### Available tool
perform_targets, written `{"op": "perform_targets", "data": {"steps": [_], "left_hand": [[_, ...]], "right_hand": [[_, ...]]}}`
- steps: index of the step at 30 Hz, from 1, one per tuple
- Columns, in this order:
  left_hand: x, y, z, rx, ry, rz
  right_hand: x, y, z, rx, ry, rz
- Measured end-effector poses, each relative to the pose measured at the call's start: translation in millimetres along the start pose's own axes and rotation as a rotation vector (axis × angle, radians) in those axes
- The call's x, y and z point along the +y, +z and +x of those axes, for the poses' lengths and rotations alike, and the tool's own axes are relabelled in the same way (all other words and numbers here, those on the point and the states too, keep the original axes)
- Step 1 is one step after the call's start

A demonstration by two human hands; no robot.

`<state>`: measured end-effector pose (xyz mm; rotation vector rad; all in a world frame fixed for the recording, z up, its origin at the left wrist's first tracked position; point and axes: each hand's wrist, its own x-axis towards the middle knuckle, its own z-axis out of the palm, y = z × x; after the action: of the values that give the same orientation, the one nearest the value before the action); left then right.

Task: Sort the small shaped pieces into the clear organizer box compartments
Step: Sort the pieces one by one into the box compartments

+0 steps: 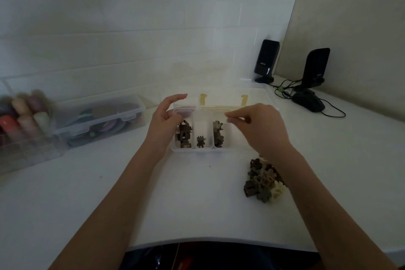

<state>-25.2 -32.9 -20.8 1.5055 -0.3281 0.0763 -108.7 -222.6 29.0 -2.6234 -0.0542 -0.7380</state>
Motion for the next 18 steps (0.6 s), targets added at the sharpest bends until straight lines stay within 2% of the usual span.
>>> {"op": "perform_targets", "data": {"steps": [7, 14, 18], "left_hand": [[-1, 1, 1, 0.012, -0.006, -0.013], [2, 3, -1, 0.016, -0.001, -0.016], [1, 3, 0, 0.033, 0.008, -0.012]], "right_hand": [[40, -12, -61, 0.260, 0.275, 0.182], [52, -2, -82, 0.323, 0.286, -0.053], [52, -5, -84, 0.438, 0.342, -0.051]]}}
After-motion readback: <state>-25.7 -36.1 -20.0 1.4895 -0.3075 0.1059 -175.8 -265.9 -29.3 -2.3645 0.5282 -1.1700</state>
